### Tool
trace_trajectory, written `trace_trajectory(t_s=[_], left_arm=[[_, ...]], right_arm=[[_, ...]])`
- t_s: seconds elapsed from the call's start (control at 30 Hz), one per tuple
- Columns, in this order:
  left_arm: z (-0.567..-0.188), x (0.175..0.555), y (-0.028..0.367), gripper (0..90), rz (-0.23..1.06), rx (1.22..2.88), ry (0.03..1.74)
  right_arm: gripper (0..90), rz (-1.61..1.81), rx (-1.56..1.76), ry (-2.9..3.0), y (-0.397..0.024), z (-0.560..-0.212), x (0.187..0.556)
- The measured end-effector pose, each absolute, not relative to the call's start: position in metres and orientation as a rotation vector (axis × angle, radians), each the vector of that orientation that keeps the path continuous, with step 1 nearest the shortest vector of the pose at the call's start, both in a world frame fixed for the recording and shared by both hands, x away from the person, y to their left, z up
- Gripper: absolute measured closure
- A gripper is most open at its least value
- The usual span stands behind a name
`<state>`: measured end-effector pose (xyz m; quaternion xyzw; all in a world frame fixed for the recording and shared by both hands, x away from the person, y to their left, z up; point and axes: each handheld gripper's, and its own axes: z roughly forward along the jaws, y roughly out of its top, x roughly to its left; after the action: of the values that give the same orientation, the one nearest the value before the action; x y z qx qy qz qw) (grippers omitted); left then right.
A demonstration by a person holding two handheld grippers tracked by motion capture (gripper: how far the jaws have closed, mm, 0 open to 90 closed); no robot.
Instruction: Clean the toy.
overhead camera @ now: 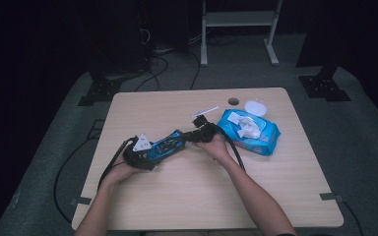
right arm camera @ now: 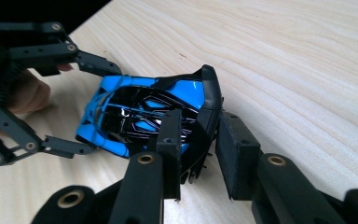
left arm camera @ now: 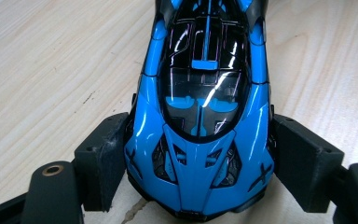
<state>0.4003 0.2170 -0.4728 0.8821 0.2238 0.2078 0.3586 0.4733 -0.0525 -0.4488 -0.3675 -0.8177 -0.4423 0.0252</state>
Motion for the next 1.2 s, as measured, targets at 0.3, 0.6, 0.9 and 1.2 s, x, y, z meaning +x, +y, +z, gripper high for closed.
trace_trajectory(t_s=[0.3, 0.6, 0.9, 1.2], left_arm=[[-0.468, 0.394, 0.212, 25.3, 0.542, 2.269, 0.531], [-0.452, 0.383, 0.200, 25.4, 0.565, 2.269, 0.456], [-0.437, 0.361, 0.160, 25.5, 0.562, 2.283, 0.306], [-0.436, 0.339, 0.106, 25.4, 0.517, 2.312, 0.161]], right_arm=[[71.9, -1.392, -1.137, -2.518, -0.062, -0.442, 0.466], [72.1, -1.418, -1.151, -2.501, -0.077, -0.428, 0.450], [72.3, -1.451, -1.207, -2.476, -0.124, -0.414, 0.409], [72.3, -1.498, -1.290, -2.407, -0.181, -0.418, 0.362]])
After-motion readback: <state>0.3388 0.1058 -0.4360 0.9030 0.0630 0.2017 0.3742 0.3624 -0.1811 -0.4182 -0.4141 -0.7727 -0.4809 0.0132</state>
